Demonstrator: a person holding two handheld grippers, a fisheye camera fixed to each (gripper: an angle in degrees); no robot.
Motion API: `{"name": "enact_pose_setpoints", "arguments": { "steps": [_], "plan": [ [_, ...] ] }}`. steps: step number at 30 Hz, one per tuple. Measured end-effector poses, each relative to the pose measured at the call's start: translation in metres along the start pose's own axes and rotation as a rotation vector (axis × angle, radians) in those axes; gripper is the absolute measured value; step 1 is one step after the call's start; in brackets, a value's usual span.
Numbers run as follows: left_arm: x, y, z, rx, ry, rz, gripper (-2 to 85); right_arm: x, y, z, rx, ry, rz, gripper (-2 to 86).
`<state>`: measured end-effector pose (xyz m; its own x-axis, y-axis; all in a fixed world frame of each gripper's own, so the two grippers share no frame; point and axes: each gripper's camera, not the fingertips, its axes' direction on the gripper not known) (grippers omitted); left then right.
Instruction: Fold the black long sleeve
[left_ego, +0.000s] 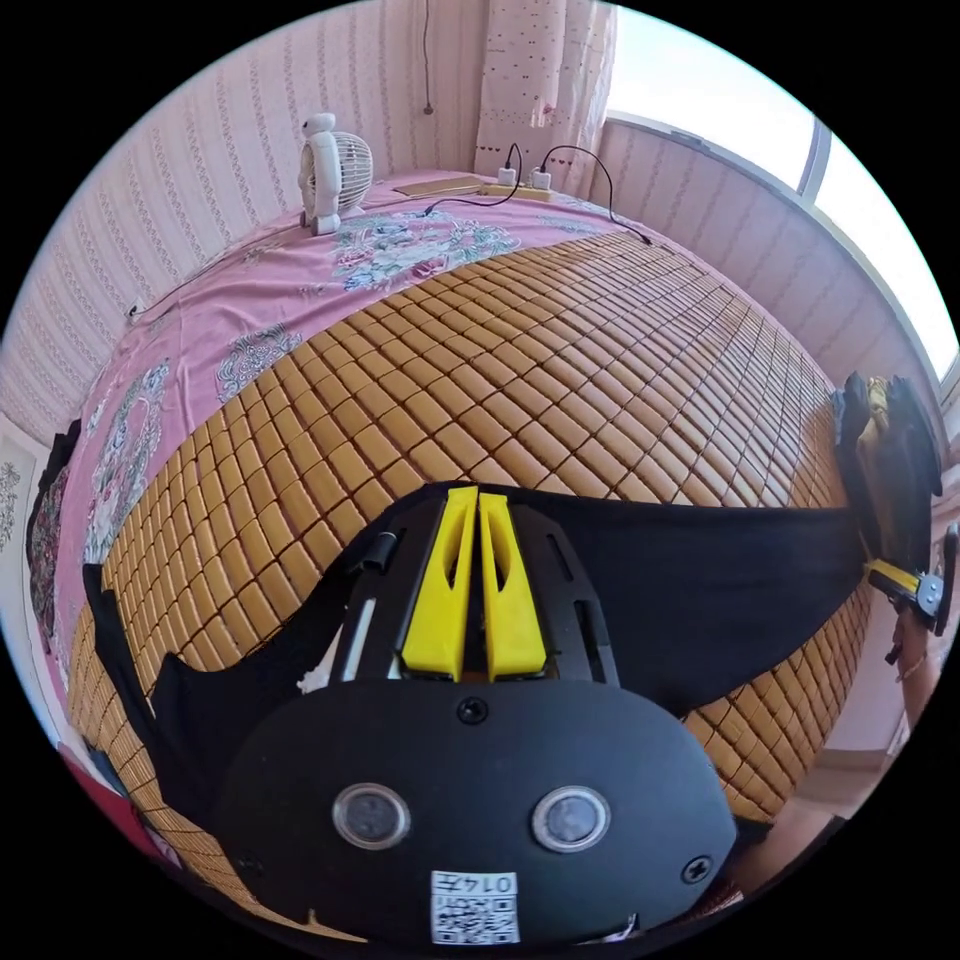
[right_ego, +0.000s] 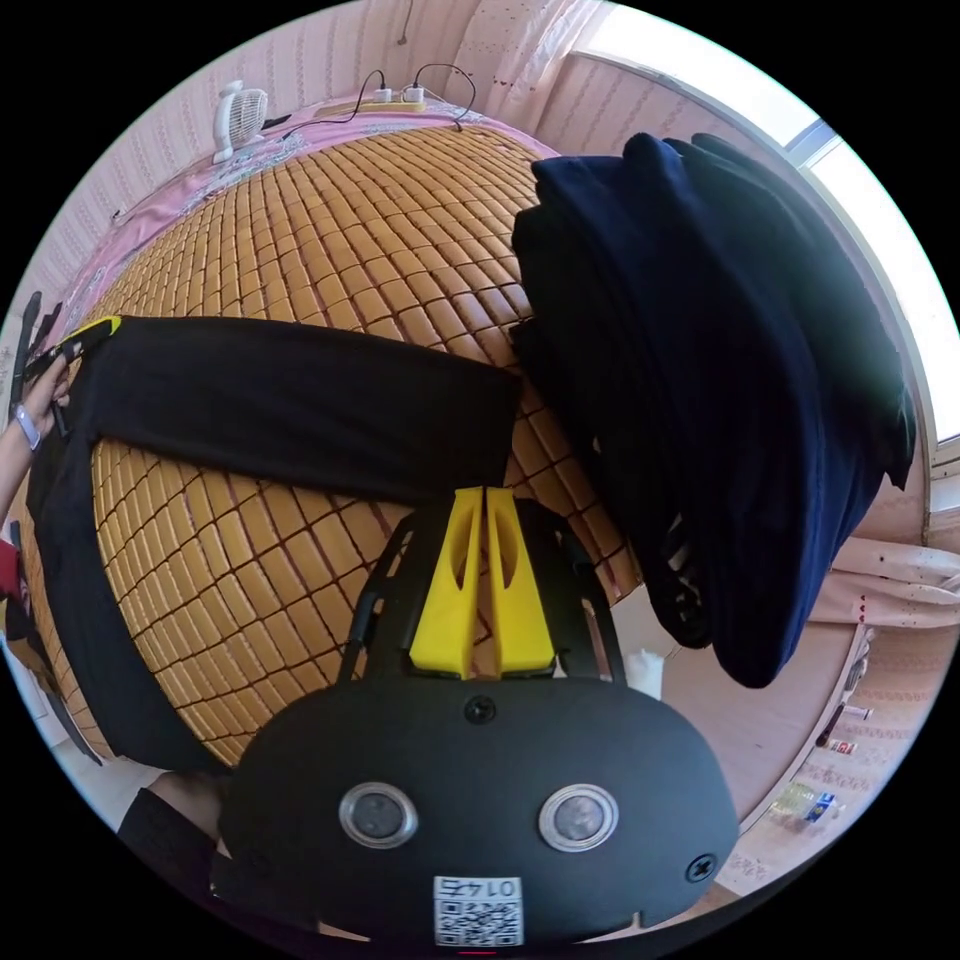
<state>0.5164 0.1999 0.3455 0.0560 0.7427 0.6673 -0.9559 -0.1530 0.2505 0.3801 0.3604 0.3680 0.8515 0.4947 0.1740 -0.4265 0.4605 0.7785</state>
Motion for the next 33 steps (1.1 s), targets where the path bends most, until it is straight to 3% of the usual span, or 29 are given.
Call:
{"name": "enact_pose_setpoints", "arguments": {
  "steps": [6, 11, 16, 20, 22, 24, 33],
  "plan": [
    [-0.027, 0.022, 0.002, -0.025, 0.158, -0.125, -1.0, -0.007, -0.014, 0.019, -0.003, -0.014, 0.044, -0.1],
    [-0.051, 0.066, -0.045, 0.059, 0.315, -0.190, -1.0, -0.004, -0.005, 0.017, 0.064, 0.013, 0.176, -0.3],
    [-0.076, 0.158, -0.135, 0.201, 0.244, -0.187, -1.0, -0.034, 0.008, 0.018, 0.014, -0.024, 0.153, 0.1],
    [-0.084, 0.243, -0.157, 0.126, 0.155, -0.233, -1.0, -0.108, 0.002, 0.009, 0.034, 0.032, -0.043, -0.1],
    [-0.080, 0.304, -0.164, 0.053, 0.091, -0.255, -1.0, -0.148, -0.009, 0.004, 0.063, -0.034, -0.180, -0.1],
    [-0.078, 0.346, -0.170, 0.002, 0.081, -0.313, -1.0, -0.210, -0.027, -0.006, 0.160, -0.158, -0.379, -0.1],
    [-0.070, 0.488, -0.171, -0.092, 0.015, -0.484, -1.0, -0.497, -0.113, -0.017, 0.263, -0.594, -0.950, 5.0]
  ]
}}
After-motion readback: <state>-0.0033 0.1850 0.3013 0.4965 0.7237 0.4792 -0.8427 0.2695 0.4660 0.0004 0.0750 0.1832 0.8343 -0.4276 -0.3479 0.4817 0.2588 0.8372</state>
